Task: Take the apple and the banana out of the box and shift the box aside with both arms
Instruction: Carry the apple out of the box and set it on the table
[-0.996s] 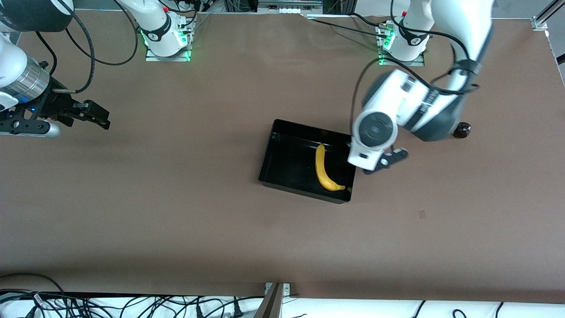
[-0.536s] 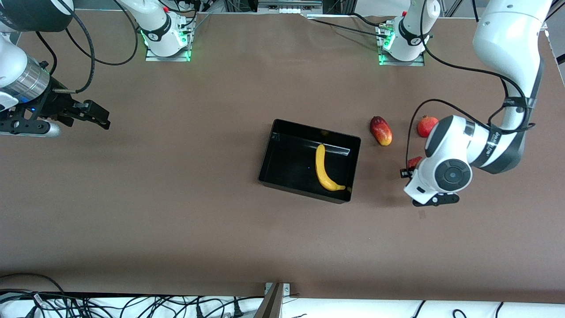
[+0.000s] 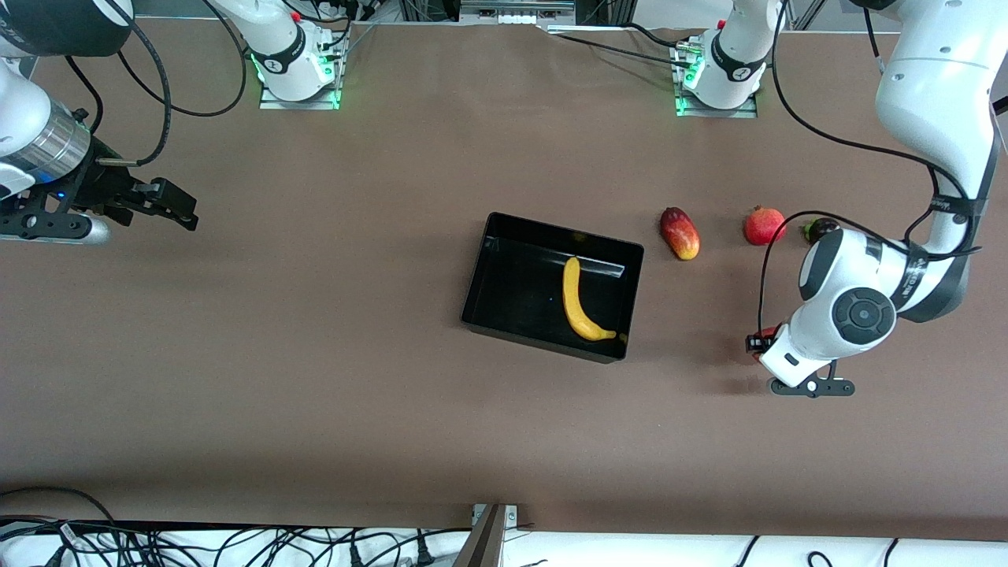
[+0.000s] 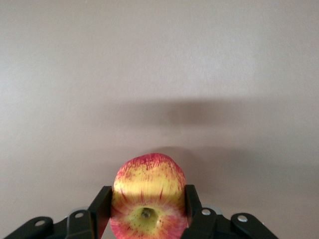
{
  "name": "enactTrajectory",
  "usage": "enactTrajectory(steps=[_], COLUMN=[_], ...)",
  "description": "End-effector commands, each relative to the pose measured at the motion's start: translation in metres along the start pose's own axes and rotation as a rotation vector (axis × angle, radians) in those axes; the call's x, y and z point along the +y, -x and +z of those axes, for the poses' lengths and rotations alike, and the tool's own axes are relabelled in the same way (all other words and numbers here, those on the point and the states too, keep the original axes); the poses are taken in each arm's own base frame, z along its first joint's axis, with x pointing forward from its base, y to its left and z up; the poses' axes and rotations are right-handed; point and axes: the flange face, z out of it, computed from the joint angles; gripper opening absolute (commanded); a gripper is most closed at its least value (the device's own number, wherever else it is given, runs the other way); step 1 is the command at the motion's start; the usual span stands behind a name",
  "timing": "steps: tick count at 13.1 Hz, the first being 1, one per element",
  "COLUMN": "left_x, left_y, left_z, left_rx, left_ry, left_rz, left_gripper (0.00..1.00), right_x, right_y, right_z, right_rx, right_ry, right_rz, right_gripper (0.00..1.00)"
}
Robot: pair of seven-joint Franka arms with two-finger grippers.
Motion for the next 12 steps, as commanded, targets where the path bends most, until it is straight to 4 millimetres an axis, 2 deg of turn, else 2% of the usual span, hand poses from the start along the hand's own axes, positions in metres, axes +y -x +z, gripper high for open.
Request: enactTrajectory(steps=[1, 2, 3, 4, 5, 6, 7, 8, 9, 10, 12], left_x=[-0.002, -0.003, -0.002, -0.002, -0.002, -0.003, -0.007, -0.004, 0.002, 0.010, 0.053], left_y=[0.007, 0.007, 0.008, 0.008, 0.008, 0.008, 0.007, 0.010, 0.004, 0.008, 0.022], left_z=[0.043, 0.056, 0.062, 0.062, 0.060, 0.053, 0.035, 0.012, -0.024, -0.051, -0.107], left_rx=[0.097, 0.102, 0.111, 0.115, 0.112, 0.113, 0.074, -0.026, -0.076, -0.151, -0.197], left_ry=[0.008, -0.001, -0.020, -0.026, -0.031, -0.038, -0.061, -0.054, -0.014, 0.033, 0.097], left_rz=[-0.007, -0.013, -0.024, -0.024, -0.024, -0.028, -0.051, -0.090, -0.074, -0.074, -0.153], left_gripper=[0.00, 0.00, 0.10, 0.86, 1.00, 1.00, 1.00, 1.00, 1.00, 1.00, 1.00], right_x=[-0.002, -0.002, -0.002, -0.002, -0.002, -0.002, -0.002, -0.002, -0.002, -0.002, -0.002], right_y=[0.000, -0.001, -0.001, 0.000, 0.000, 0.000, 0.000, 0.000, -0.001, 0.000, 0.000], right_z=[-0.004, -0.004, -0.004, -0.004, -0.004, -0.004, -0.004, -0.004, -0.004, -0.004, -0.004], right_rx=[0.005, 0.005, 0.005, 0.005, 0.005, 0.005, 0.005, 0.005, 0.005, 0.005, 0.005], right_ry=[-0.014, -0.012, -0.012, -0.014, -0.014, -0.014, -0.014, -0.014, -0.012, -0.014, -0.014], right_rz=[0.003, 0.003, 0.003, 0.003, 0.003, 0.003, 0.003, 0.003, 0.003, 0.003, 0.003], right_gripper=[1.00, 1.00, 1.00, 1.00, 1.00, 1.00, 1.00, 1.00, 1.00, 1.00, 1.00])
